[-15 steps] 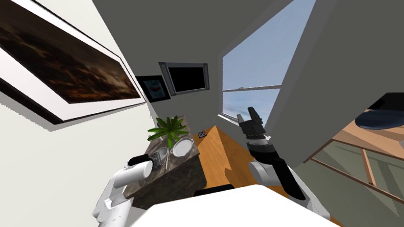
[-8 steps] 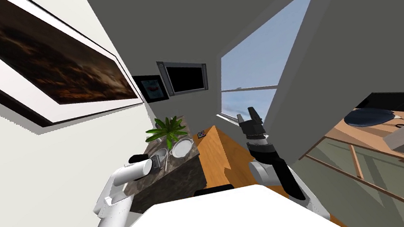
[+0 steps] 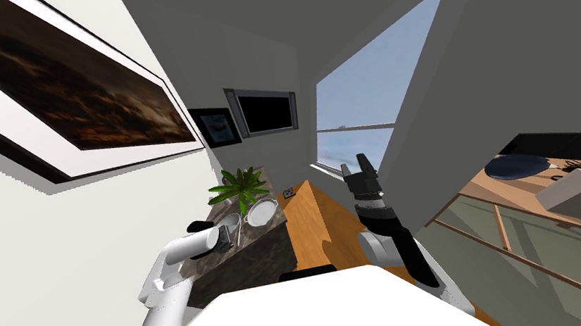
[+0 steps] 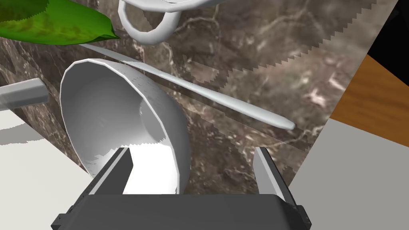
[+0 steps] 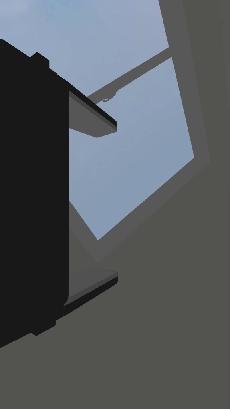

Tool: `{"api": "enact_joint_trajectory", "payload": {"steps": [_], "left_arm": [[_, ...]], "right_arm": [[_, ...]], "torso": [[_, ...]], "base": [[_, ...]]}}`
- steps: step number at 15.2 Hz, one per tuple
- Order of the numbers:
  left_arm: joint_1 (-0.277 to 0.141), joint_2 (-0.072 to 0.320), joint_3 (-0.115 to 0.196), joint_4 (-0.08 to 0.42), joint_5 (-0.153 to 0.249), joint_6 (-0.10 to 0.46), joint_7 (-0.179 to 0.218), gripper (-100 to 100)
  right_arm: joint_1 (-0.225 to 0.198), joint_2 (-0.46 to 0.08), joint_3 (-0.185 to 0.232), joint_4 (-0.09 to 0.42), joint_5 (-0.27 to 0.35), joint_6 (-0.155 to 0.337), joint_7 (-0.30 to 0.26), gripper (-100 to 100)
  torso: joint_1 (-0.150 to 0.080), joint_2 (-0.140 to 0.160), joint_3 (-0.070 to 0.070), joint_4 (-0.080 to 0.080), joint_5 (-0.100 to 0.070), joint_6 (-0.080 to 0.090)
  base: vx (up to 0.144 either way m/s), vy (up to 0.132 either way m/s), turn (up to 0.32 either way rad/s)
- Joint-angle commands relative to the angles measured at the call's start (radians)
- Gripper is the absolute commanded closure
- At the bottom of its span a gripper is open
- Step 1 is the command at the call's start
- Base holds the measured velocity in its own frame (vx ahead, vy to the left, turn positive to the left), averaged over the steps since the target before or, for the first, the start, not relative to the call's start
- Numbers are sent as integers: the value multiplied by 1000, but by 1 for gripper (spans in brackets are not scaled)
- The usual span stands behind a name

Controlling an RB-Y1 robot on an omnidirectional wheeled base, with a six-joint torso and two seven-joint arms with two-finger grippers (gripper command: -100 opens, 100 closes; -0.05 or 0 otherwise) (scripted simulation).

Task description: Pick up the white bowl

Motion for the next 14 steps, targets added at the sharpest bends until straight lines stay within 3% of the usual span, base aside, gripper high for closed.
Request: {"api": "enact_joint_trajectory", "payload": {"steps": [1,3,4,5,9,12,14], "left_arm": [[-4,-3,-4,28,-6,-28,-5,-100],[-8,-7,-9,63,-12,-61,-11,-100],[-7,-3,-5,43,-7,-39,-8,-100],[-7,-4,-5,47,-8,-44,-9,100],[-10,-3,-4,44,-8,-47,-9,100],[1,2,1,-16,2,13,3,100],[-1,2,1,-11,1,7,2,100]], "right_arm": [[0,0,0,0,0,0,0,0],[0,0,0,0,0,0,0,0],[0,0,0,0,0,0,0,0],[0,0,0,0,0,0,0,0],[0,0,0,0,0,0,0,0],[0,0,0,0,0,0,0,0],[0,0,0,0,0,0,0,0]], "torso": [[0,0,0,0,0,0],[0,0,0,0,0,0],[0,0,0,0,0,0],[0,0,0,0,0,0],[-1,0,-1,-2,1,0],[-1,0,-1,-2,1,0],[-1,0,-1,-1,1,0]], "base": [[4,-5,13],[3,-4,12],[0,0,0],[0,0,0],[0,0,0],[-1,3,-13],[0,0,0]]}}
